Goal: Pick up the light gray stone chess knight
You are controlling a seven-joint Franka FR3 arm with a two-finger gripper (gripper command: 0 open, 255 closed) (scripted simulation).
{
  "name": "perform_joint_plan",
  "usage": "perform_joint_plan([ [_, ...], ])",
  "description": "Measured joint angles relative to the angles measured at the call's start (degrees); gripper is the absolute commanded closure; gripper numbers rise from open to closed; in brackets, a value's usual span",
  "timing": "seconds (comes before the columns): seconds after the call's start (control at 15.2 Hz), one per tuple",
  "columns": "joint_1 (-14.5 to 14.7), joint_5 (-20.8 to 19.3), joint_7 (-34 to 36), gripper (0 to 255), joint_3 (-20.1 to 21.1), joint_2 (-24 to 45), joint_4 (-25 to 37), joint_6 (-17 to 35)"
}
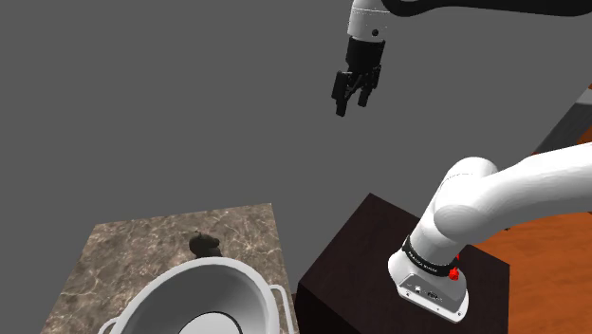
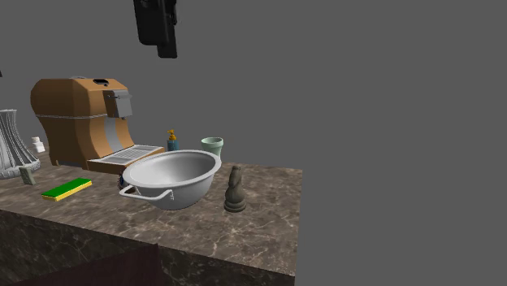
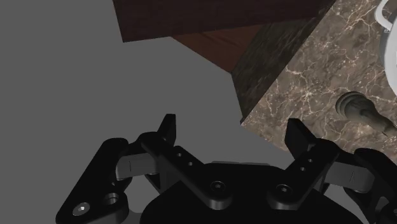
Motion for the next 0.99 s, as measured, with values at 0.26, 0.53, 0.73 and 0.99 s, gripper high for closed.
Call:
perform_joint_plan([
  [0.26, 1.05, 0.63, -0.02, 0, 1.25, 1.71, -1.72, 3.84],
  [0.53, 3.05, 1.78, 0.36, 0, 4.01, 6.09, -3.33, 10.73],
  [0.73, 4.29, 2.18, 0.29, 0, 5.81, 10.11, -4.20, 16.39],
  [0.99, 5.98, 2.43, 0.86, 0, 8.71, 15.98, -3.56, 22.59],
])
